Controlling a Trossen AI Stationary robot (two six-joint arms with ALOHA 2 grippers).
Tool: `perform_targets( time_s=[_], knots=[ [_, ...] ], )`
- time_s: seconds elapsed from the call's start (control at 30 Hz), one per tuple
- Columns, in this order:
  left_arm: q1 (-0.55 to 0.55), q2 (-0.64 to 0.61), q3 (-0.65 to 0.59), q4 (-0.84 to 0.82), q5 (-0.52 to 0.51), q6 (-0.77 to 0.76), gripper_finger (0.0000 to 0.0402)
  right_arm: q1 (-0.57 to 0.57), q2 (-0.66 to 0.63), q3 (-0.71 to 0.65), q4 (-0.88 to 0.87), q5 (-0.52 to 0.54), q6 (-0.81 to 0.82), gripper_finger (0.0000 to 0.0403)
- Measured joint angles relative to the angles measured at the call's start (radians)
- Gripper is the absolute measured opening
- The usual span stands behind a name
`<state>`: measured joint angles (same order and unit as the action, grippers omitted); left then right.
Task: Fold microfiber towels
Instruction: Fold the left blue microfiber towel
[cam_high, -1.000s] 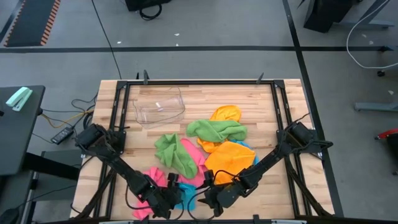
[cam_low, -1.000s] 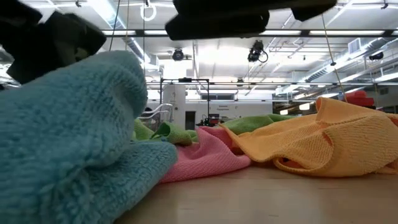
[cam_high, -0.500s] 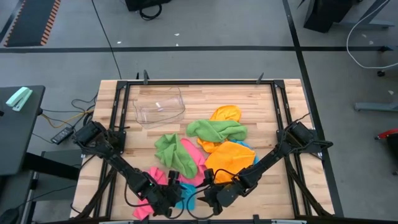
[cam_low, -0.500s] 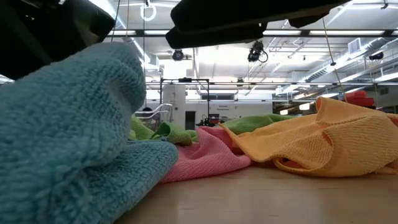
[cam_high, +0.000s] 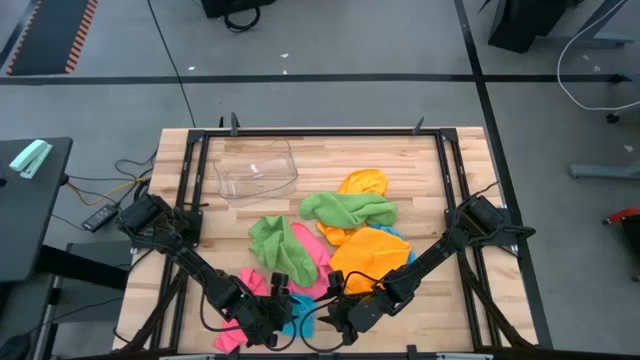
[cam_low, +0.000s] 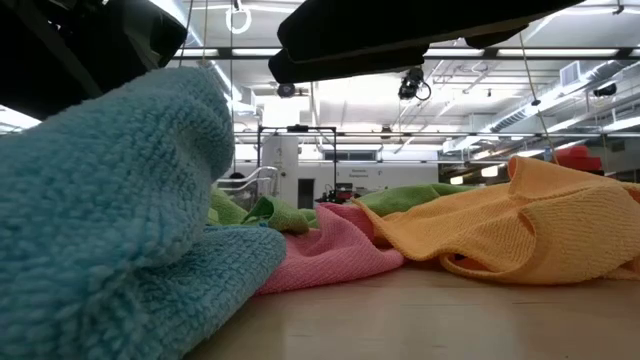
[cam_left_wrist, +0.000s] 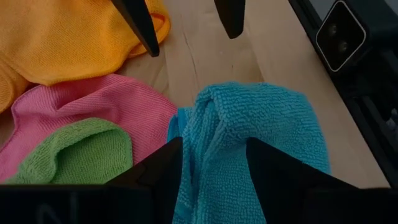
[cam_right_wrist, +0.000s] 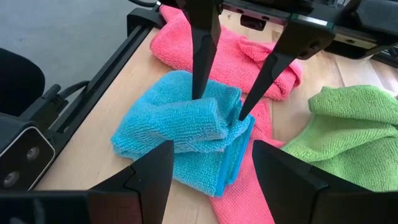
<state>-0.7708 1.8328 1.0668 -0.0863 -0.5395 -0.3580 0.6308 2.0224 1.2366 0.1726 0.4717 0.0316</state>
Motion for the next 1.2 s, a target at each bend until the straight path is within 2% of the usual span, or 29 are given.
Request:
perform_targets(
  time_s=[0.67,0.9,1.1,1.2],
  knots=[
    [0.0,-0.002,0.0,-0.001,0.003,-0.042,0.0186,-0.001,0.0,0.0,0.011,-0.001,0.007,0.0227],
    [0.0,-0.059,0.0,-0.042,0.001,-0.018,0.0179,-0.015,0.0,0.0,0.009,-0.001,0.04,0.0227],
    [0.021,-0.086,0.0,-0.04,0.006,-0.036,0.018,-0.012,-0.019,0.0,-0.117,-0.001,0.049,0.0227],
    [0.056,-0.097,0.0,-0.041,0.075,-0.089,0.0187,-0.011,-0.046,0.0,-0.219,0.001,0.09,0.0227]
  ],
)
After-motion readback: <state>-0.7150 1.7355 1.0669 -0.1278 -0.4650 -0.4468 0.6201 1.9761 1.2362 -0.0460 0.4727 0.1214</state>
